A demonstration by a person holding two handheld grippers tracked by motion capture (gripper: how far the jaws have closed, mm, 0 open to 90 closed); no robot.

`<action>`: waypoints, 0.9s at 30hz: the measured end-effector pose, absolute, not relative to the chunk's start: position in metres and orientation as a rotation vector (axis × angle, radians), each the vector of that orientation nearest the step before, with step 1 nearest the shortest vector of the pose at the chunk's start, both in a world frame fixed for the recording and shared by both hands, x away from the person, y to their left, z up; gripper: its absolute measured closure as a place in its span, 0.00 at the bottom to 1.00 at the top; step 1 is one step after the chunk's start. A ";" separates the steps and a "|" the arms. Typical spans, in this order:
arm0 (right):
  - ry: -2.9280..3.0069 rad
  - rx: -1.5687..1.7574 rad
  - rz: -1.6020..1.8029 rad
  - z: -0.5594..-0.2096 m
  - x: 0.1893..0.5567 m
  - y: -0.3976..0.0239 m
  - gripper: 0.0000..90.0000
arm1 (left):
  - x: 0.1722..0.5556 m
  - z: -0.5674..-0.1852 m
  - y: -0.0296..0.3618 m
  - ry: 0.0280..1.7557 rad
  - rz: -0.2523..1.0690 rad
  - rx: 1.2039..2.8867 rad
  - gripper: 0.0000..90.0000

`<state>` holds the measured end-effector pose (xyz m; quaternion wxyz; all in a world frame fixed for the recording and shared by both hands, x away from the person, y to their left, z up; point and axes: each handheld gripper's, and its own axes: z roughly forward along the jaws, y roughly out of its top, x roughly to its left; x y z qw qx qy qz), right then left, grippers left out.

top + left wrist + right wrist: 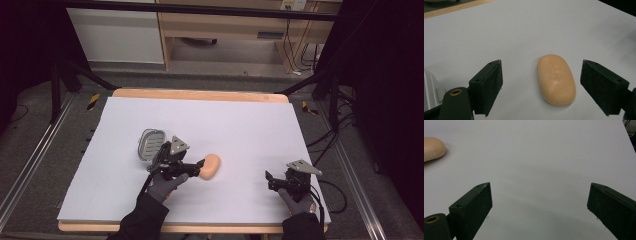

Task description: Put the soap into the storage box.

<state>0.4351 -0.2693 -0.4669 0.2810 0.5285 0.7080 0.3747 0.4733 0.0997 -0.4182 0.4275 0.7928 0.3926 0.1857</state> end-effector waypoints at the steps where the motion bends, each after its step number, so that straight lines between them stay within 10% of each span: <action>1: 1.897 1.409 1.002 -0.467 0.435 -0.270 0.07 | 0.474 -0.419 0.099 0.980 0.463 1.982 0.20; 27: 1.903 1.422 1.020 -0.467 0.436 -0.269 0.07 | 0.484 -0.435 0.068 0.972 0.443 2.072 0.19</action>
